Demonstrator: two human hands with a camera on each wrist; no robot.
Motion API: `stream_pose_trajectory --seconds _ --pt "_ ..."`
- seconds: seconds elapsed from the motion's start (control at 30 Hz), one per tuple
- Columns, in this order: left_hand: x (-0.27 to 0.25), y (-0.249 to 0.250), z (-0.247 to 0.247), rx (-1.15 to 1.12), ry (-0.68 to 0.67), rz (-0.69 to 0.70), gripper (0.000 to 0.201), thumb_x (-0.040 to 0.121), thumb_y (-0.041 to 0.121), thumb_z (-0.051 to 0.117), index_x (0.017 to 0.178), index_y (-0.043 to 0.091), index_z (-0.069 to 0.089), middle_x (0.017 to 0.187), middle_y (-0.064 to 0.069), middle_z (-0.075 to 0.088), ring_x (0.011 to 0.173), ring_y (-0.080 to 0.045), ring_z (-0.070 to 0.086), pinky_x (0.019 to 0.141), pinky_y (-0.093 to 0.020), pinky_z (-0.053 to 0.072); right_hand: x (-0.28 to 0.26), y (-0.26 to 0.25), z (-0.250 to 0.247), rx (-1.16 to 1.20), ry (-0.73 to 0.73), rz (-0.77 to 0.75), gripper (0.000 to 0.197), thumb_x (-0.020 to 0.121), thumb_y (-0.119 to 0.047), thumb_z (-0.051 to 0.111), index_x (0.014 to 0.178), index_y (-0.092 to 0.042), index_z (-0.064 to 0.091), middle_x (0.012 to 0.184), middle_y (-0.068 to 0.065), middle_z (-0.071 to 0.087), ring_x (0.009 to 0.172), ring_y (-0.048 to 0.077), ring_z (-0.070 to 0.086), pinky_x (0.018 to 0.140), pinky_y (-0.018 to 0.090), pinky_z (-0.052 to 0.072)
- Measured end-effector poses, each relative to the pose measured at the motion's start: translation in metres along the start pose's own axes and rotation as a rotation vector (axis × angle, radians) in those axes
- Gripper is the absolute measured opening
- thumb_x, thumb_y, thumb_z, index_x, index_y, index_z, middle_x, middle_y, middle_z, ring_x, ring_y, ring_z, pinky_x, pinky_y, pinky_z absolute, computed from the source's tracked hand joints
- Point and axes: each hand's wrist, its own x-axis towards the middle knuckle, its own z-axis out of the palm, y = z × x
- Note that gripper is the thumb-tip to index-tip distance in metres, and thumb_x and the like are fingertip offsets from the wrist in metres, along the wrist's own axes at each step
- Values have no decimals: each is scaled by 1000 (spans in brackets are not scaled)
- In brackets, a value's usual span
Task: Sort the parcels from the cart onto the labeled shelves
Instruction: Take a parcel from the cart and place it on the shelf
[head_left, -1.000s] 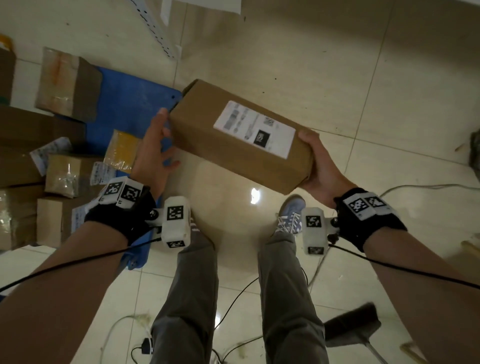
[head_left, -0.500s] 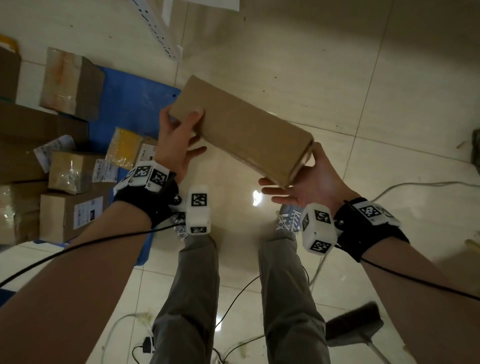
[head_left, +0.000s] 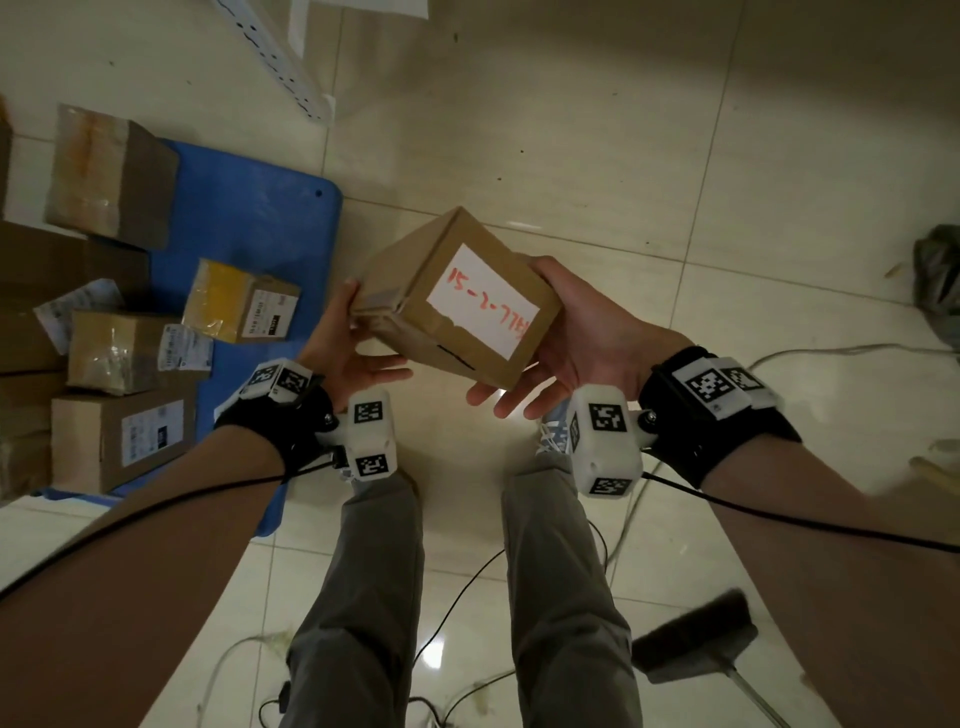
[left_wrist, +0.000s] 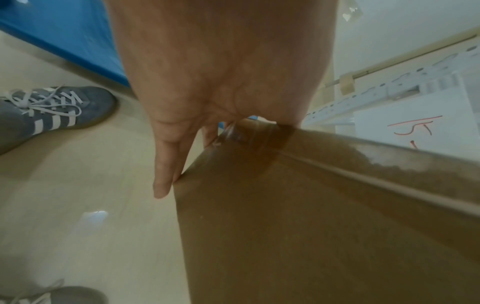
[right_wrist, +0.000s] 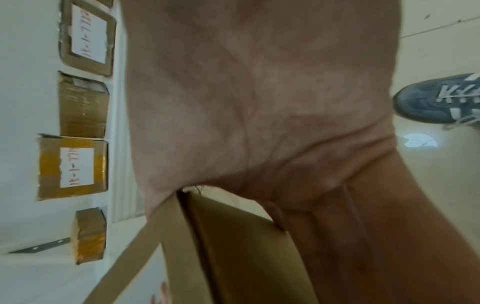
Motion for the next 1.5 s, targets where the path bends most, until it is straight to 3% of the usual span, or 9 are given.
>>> stream_pose_trajectory --seconds 0.27,0.4,0.53,0.63,0.73,0.87,1.1,1.2,1.5 --pt "0 6 16 -109 -32 63 84 76 73 61 146 30 44 140 -8 59 122 -39 59 87 -52 54 -26 -2 -9 20 53 -40 88 97 -75 20 133 -5 59 116 31 70 77 41 71 68 37 61" --pt "-15 26 34 -148 -39 168 107 61 72 75 152 31 35 155 -11 42 129 -47 51 103 -53 45 -53 -14 -13 57 144 -97 86 95 -75 25 124 -4 64 115 33 69 74 40 70 65 36 62" --pt "-42 57 60 -267 10 233 116 46 72 85 145 29 42 143 -11 52 118 -38 61 86 -52 57 -89 -33 -14 101 236 -170 74 94 -73 34 117 -8 62 96 23 64 66 33 65 58 32 58" --pt "-75 84 85 -305 9 285 108 53 69 83 145 30 44 150 -12 46 123 -30 59 75 -44 59 -122 -52 -12 96 313 -219 68 94 -73 37 108 -11 63 84 14 64 60 26 61 52 27 52" --pt "-111 108 110 -289 -57 354 103 65 65 79 151 22 40 163 -11 21 143 -28 35 63 -34 58 -157 -73 -8 68 364 -291 66 93 -73 36 99 -14 66 79 12 65 59 25 57 50 26 46" --pt "-167 141 142 -330 -56 431 84 69 60 77 140 27 48 139 -9 53 116 -30 62 74 -43 61 -210 -102 1 49 418 -380 65 90 -74 40 108 -16 63 81 14 61 58 25 52 46 23 41" --pt "-274 183 175 -297 -132 535 93 63 63 79 143 30 44 139 -7 54 117 -28 60 76 -45 61 -302 -137 48 52 575 -525 70 79 -84 47 104 -19 56 77 7 53 62 19 45 58 28 34" --pt "-318 202 176 -191 -195 600 75 77 60 72 138 26 47 137 -8 54 119 -28 59 82 -46 59 -333 -146 76 81 656 -590 72 72 -87 51 103 -22 56 86 8 49 75 20 41 62 29 32" --pt "-465 265 161 28 -426 779 52 83 66 60 125 36 62 133 0 60 119 -23 58 90 -55 55 -432 -177 185 83 762 -866 54 95 -69 38 95 -22 66 57 -7 53 53 9 49 39 19 34"
